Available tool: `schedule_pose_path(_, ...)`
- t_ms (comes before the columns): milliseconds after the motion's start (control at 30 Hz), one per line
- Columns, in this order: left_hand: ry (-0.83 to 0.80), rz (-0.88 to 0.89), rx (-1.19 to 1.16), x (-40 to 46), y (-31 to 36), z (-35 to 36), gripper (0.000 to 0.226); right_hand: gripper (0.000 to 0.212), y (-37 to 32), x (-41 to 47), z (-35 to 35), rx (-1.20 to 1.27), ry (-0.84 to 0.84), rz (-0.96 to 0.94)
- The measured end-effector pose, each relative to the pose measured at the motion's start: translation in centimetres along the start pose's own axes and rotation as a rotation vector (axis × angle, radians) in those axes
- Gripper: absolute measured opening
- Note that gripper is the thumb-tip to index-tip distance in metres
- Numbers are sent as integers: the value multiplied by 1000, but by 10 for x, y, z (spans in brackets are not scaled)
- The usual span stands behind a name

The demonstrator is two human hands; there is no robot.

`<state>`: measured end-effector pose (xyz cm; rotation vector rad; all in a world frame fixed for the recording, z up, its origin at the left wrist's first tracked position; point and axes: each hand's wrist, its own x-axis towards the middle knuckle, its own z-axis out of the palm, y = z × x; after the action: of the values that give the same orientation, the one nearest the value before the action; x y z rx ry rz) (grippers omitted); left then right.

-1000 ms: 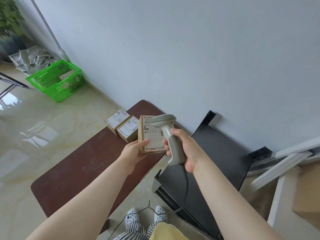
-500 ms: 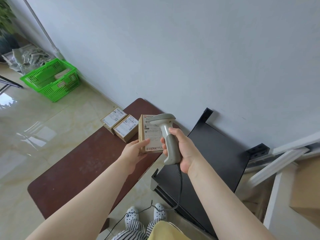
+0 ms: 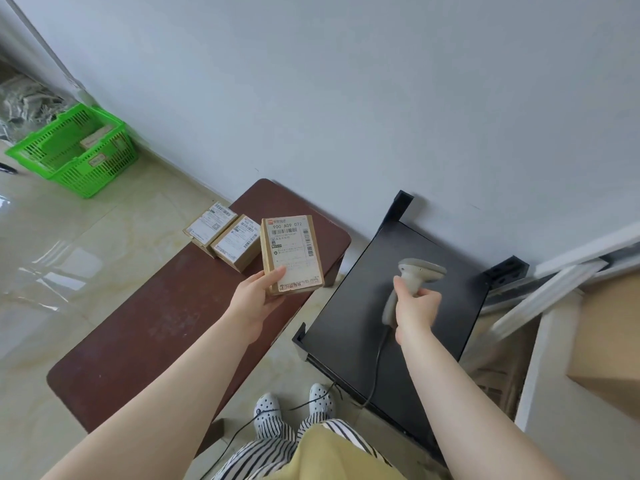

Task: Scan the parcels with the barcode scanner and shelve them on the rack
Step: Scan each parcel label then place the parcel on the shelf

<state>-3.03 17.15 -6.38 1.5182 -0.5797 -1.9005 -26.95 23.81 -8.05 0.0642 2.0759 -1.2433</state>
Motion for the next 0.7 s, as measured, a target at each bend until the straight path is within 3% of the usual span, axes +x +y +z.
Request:
schedule_pose_path(333, -69, -4, 4, -7, 2, 29, 15, 44, 30, 34, 1, -93, 21, 25)
schedule_pose_path(700, -59, -29, -7, -18, -9, 55, 11, 53, 39, 46, -1, -369, -9, -17)
